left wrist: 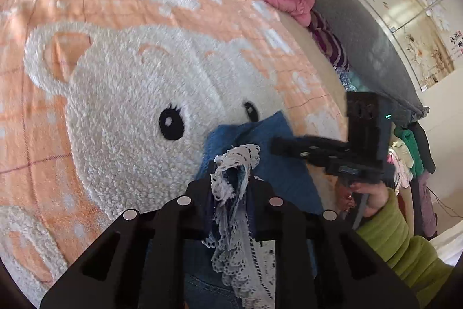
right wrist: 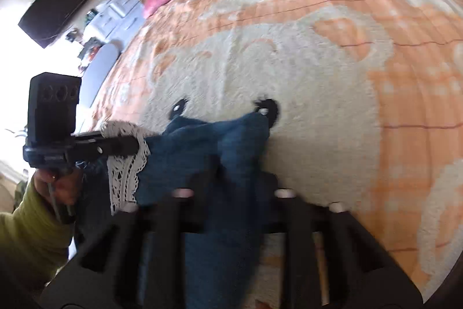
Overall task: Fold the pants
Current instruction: 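Fold the lace hem over the denim with both grippers and release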
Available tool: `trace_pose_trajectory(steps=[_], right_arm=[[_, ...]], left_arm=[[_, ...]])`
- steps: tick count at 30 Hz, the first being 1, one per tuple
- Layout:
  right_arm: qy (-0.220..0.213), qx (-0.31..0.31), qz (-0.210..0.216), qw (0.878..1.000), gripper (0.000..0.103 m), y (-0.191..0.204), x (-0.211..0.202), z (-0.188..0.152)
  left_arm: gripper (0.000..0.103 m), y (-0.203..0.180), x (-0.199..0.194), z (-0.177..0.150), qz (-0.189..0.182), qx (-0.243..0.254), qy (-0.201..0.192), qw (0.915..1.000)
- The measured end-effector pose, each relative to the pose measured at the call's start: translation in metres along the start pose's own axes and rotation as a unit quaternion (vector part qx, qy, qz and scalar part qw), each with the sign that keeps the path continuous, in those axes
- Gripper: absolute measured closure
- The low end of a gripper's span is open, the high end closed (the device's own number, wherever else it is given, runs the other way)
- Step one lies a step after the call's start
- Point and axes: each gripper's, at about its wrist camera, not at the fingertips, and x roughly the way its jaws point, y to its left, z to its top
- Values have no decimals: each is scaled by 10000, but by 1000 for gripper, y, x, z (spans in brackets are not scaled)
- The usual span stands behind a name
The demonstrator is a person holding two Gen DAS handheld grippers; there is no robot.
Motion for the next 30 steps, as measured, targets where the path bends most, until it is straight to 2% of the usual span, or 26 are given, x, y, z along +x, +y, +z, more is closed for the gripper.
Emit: trace_pose_trajectory(steps=[2, 3, 4, 7, 8, 9, 10, 11, 12, 15, 17, 18, 23, 27, 30], right_arm=[[-252, -141, -57, 9996, 94, 13, -7, -2], [-448, -96, -137, 9989, 92, 14, -13, -2], [-494, -93, -288, 9983, 89, 16, -11, 1], [-185, -396, -996, 9941, 80, 22, 9, -3], [-156, -457, -1108, 9927, 79, 22, 12, -7], [-195, -465, -1119, 9924, 78, 21, 12, -9], [-265, -398, -1085, 9929, 71, 21, 8, -10], [-333, -293, -1057, 9934, 63, 19, 1, -12], [-433, -222, -1065, 9931, 49, 19, -6, -13], [-741, -224, -1146, 9904, 46, 27, -33, -28], [-815, -255, -1085, 9904, 39, 35, -48, -42], [-806, -266, -1058, 9908, 34, 39, -52, -48], [-690, -364, -981, 9921, 32, 55, -69, -83], [-625, -312, -995, 9926, 32, 57, -77, -102], [-549, -415, -1062, 9920, 32, 61, -75, -109]], left_arm=[[86, -13, -15, -1, 210, 375, -280, 9987], [86, -19, -15, -2, 524, 682, -348, 9957], [86, -20, -10, -2, 696, 765, -313, 9941], [82, -10, 13, -1, 1024, 697, -11, 9923], [75, -7, 15, -1, 1091, 684, 3, 9917], [64, -1, 15, -1, 1126, 582, -50, 9919], [58, 3, 14, -1, 1136, 471, -77, 9924], [55, 5, 10, -2, 1140, 379, -98, 9927], [54, 6, 5, -4, 1152, 309, -146, 9928], [49, 1, -18, -16, 1236, 276, -381, 9912], [47, -6, -36, -27, 1390, 289, -536, 9884], [44, -12, -45, -34, 1387, 300, -634, 9879], [38, -40, -75, -78, 1217, 305, -907, 9879], [38, -47, -70, -113, 914, -111, -763, 9928], [40, -51, -59, -134, 939, -256, -544, 9938]])
